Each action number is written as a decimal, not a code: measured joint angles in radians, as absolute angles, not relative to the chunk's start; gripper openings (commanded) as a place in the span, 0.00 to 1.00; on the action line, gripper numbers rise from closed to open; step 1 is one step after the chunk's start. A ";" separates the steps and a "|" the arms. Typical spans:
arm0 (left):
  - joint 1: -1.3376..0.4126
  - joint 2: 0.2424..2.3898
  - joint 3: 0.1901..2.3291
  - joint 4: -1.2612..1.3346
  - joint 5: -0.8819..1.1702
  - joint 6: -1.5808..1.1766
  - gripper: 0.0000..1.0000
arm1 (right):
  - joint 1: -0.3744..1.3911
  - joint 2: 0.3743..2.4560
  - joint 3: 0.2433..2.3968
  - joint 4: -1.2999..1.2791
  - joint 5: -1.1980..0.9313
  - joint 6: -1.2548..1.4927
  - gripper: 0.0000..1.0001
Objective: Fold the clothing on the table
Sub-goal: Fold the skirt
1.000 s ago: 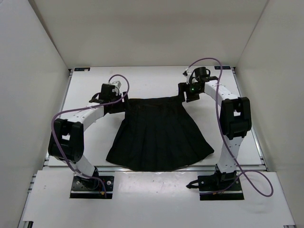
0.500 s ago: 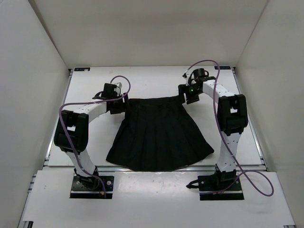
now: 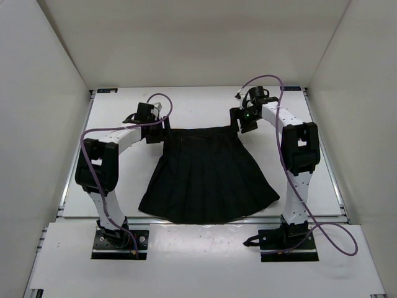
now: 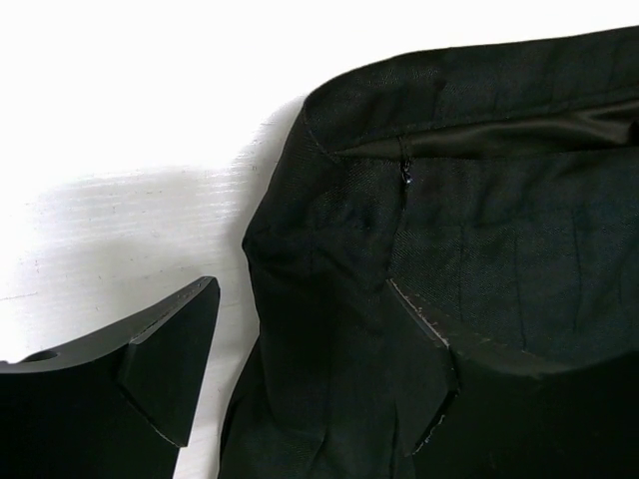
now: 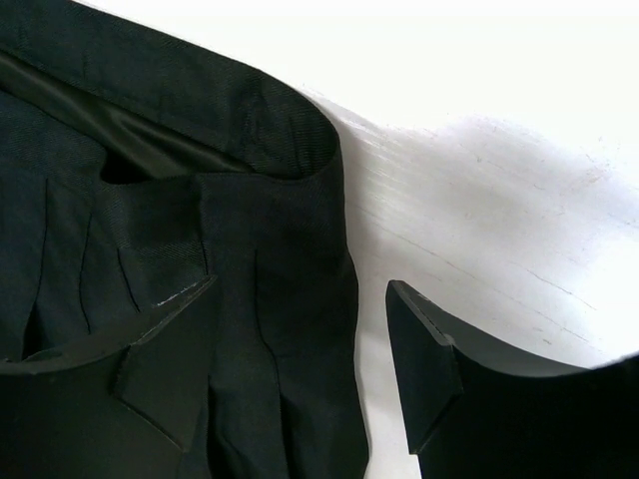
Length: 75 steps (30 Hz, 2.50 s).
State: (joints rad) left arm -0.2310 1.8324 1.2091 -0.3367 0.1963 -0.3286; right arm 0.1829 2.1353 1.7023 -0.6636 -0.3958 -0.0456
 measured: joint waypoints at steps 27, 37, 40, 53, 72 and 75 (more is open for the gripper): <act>-0.239 1.955 1.273 -0.339 0.223 -0.344 0.69 | 0.183 2.226 1.771 -0.675 -0.429 -0.036 0.51; -0.265 1.983 1.343 -0.353 0.171 -0.334 0.65 | 0.183 2.261 1.809 -0.675 -0.451 -0.026 0.51; -0.278 2.005 1.374 -0.363 0.144 -0.319 0.62 | 0.183 2.265 1.809 -0.675 -0.453 -0.024 0.47; -0.289 2.054 1.413 -0.390 0.107 -0.306 0.10 | 0.190 2.278 1.829 -0.679 -0.451 -0.012 0.00; -0.299 2.050 1.676 -0.333 0.162 -0.312 0.00 | 0.056 2.112 1.948 -0.594 -0.480 0.087 0.00; -0.319 2.049 1.652 -0.331 0.162 -0.305 0.00 | 0.057 2.030 1.848 -0.562 -0.480 0.086 0.00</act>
